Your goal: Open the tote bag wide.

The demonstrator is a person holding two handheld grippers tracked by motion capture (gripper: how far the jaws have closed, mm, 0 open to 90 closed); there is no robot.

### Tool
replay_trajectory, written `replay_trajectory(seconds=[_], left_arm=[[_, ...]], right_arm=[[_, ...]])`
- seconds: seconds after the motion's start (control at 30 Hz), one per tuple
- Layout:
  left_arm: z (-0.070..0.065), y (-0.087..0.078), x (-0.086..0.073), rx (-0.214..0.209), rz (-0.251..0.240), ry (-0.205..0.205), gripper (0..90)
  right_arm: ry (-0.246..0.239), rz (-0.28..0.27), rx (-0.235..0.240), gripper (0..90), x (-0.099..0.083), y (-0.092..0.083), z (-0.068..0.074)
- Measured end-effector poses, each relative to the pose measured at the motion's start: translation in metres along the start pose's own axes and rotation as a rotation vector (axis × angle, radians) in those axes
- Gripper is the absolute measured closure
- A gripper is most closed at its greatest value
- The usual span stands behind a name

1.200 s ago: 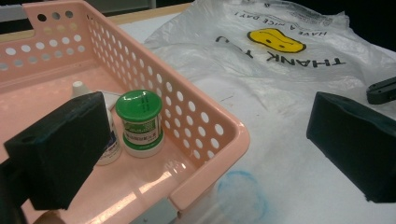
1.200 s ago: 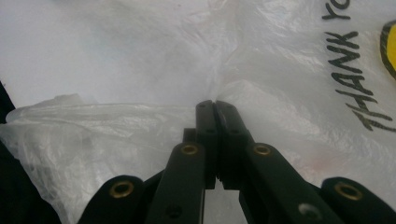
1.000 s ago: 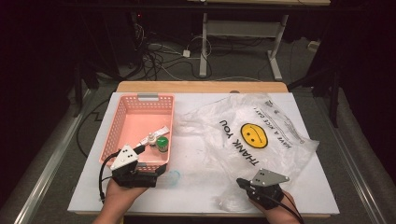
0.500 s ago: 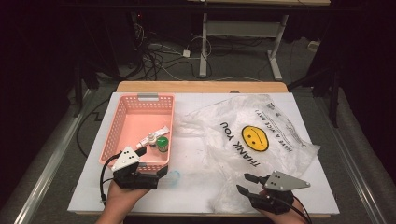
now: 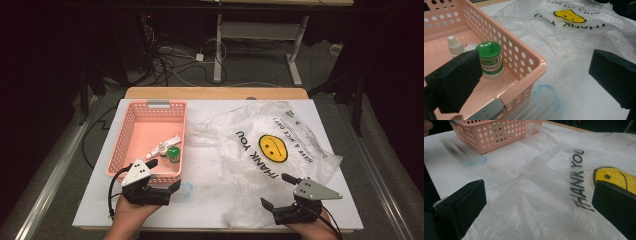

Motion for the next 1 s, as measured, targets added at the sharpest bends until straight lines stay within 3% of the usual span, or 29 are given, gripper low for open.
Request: replay_trajectory(seconds=[0.07,0.17,0.33,0.57,0.77,1.0], left_arm=[[0.0,-0.002,0.001,-0.03,-0.003,-0.029,0.0],[0.001,-0.003,0.0,-0.01,-0.007,-0.019,0.0],[0.008,-0.004,-0.001,-0.001,-0.009,-0.048,0.0],[0.008,-0.008,-0.001,0.014,-0.031,-0.032,0.0],[0.011,-0.015,-0.006,0.015,-0.028,-0.024,0.0],[0.015,-0.02,-0.011,0.053,-0.046,-0.039,0.0]], right_arm=[[-0.003,-0.005,0.002,0.0,0.001,0.003,0.0],[-0.004,0.012,-0.003,0.2,0.001,0.01,-0.001],[0.003,0.021,0.006,2.5,0.005,0.022,0.0],[-0.019,0.029,-0.008,2.3,0.019,0.038,-0.006],[-0.031,0.071,-0.01,5.3,0.031,0.063,-0.016],[-0.009,0.027,-0.039,7.6,0.057,0.085,-0.034]])
Point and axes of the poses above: each handheld gripper's, and its own axes: y roughly forward along the jaws, x roughly out of its top, z roughly to its left, the point moved 6 cm from there along y, roughly forward along the jaws, and after that the axes turned 1 degree about -y, right-handed, at the moved point
